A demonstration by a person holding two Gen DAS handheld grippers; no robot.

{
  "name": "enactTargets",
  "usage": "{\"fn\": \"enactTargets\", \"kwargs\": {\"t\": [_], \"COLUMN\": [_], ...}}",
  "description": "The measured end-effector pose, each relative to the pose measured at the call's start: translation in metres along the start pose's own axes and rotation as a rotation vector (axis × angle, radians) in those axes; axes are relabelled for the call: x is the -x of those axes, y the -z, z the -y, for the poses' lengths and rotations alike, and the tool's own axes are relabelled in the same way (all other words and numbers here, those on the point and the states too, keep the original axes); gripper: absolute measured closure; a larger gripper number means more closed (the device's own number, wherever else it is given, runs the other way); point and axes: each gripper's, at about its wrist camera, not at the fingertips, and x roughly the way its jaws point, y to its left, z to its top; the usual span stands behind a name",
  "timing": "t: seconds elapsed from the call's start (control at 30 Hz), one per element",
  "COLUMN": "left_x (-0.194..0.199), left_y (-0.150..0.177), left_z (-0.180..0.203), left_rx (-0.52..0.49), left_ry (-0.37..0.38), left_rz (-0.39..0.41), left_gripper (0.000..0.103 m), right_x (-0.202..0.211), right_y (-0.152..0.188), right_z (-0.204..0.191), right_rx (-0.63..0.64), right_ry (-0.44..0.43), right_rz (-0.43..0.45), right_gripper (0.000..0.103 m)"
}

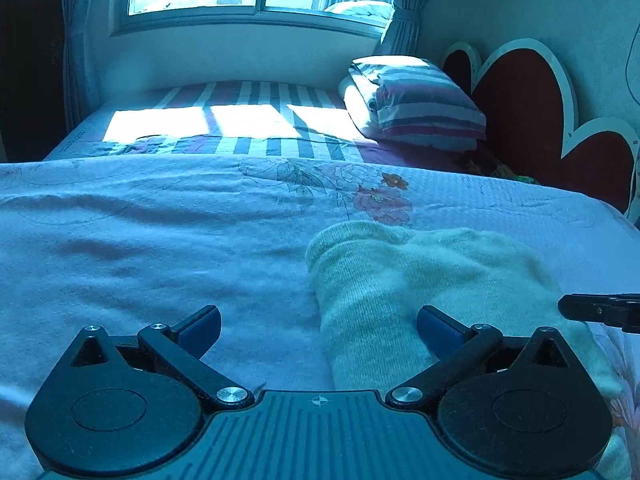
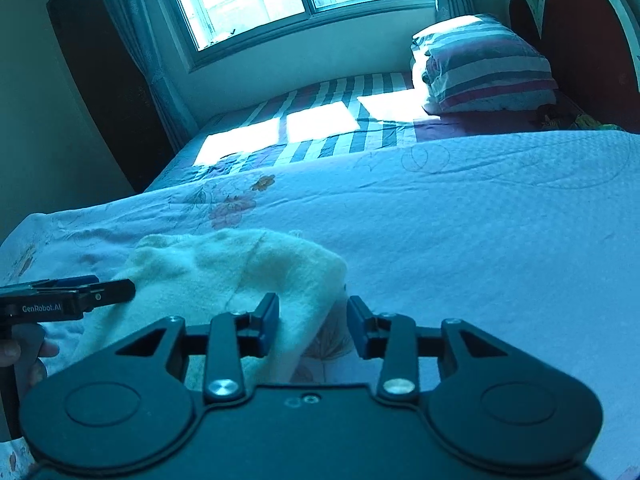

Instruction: Fold small clothes

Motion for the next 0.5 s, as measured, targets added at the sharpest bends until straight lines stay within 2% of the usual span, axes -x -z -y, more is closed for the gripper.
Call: {"fn": "enactTargets", "kwargs": {"t": [0.13,0.27,0.33,0.4,0.43,0.5], "left_x": [0.021,0.050,0.051,0.055,0.061,0.074], "left_y": [0.021,0.044,0.053,0.062,0.065,0.074], "left_z": [0.001,0.000,0.000,-0.002,-0.004,-0.010], "left_rx": [0.002,-0.006,-0.021,-0.038,-0.032,-0.029], "left_ry": [0.010,0.032,0.034,0.023,0.022,0.020], "left_rz": [-0.003,0.019,-0.009,-0.028,-0.027,-0.027], "left_gripper": [0.000,0.000,0.000,0.000,0.000,0.000], "right_x": [0.014,0.050,0.052,0.041,0.036,0.041], "right_y": [0.017,0.029,0.037,0.051,0.055,0.054], "right_z": [-0.007,-0.019,-0.030,-0.041,-0.035,-0.019], "right_rx": [0.004,-0.002,0.029,0.119,0.084,-0.060], "right_ry": [-0.011,-0.034,-0.062,0.023,0.041,0.010], "right_rz": [-0.030,0.040,-0.001,-0.043,-0.051,-0.044], "right_gripper": [0.064,0.063,0.063,0.063,0.060,0.061]}}
